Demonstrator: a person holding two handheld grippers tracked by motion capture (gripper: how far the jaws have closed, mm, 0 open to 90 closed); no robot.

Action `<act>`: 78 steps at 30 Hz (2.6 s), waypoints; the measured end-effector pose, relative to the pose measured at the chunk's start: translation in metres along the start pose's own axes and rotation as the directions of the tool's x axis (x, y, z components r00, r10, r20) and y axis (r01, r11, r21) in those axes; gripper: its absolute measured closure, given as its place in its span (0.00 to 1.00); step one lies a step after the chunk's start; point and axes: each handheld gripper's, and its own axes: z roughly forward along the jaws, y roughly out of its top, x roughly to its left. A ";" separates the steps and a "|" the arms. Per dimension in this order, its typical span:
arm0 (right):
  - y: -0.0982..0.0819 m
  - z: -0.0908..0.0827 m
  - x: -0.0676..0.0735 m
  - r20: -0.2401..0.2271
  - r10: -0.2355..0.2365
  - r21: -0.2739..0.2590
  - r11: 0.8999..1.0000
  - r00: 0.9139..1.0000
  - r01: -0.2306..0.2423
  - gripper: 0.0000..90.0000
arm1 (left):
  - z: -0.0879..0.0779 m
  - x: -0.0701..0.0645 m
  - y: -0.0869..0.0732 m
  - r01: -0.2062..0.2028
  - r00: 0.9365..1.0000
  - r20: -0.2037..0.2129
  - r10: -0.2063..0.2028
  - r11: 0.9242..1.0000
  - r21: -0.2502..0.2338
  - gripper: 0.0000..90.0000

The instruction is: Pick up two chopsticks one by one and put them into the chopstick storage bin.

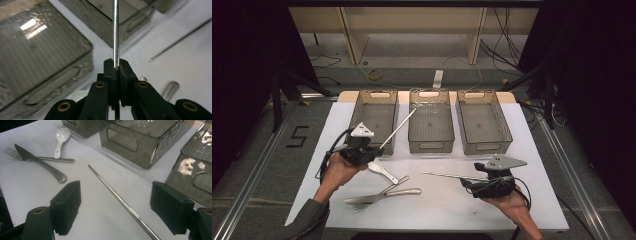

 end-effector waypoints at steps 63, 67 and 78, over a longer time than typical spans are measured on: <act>0.009 -0.010 -0.001 0.010 -0.078 0.062 0.995 0.997 0.077 0.29 | 0.033 0.088 0.027 0.330 0.937 -0.106 -0.334 0.943 -0.048 0.35; 0.019 -0.007 -0.008 0.009 -0.152 0.202 0.968 0.988 0.147 0.34 | 0.018 0.065 0.022 0.284 0.957 -0.033 -0.287 0.956 -0.072 0.28; 0.035 0.017 -0.024 -0.029 -0.184 0.449 0.876 0.982 0.177 0.38 | -0.013 0.020 0.000 0.155 0.988 0.020 -0.153 0.980 -0.124 0.21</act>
